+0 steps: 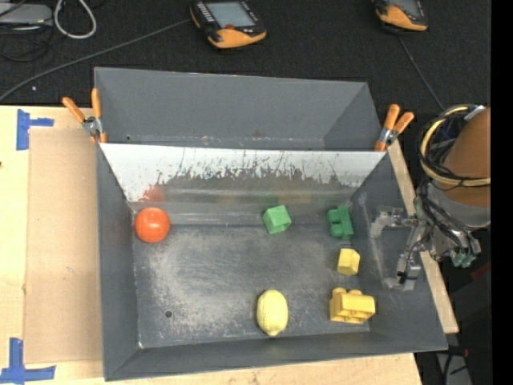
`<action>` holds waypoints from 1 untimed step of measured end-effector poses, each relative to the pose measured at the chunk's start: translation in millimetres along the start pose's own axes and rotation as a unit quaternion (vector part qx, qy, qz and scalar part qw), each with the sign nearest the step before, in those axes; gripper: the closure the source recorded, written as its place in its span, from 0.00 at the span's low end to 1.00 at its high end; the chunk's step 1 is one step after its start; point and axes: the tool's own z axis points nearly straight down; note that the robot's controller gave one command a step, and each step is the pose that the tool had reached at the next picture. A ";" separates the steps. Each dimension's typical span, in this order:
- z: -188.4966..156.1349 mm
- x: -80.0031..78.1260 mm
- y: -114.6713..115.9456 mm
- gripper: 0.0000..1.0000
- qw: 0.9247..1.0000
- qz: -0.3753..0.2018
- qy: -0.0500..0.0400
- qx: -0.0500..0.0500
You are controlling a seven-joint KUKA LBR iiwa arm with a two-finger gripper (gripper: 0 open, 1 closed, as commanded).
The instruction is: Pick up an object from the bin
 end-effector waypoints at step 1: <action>58.6 39.8 20.6 0.00 0.996 -0.094 0.000 0.000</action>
Offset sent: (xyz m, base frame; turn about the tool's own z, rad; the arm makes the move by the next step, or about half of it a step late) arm -0.0493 0.0246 -0.0453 -0.1556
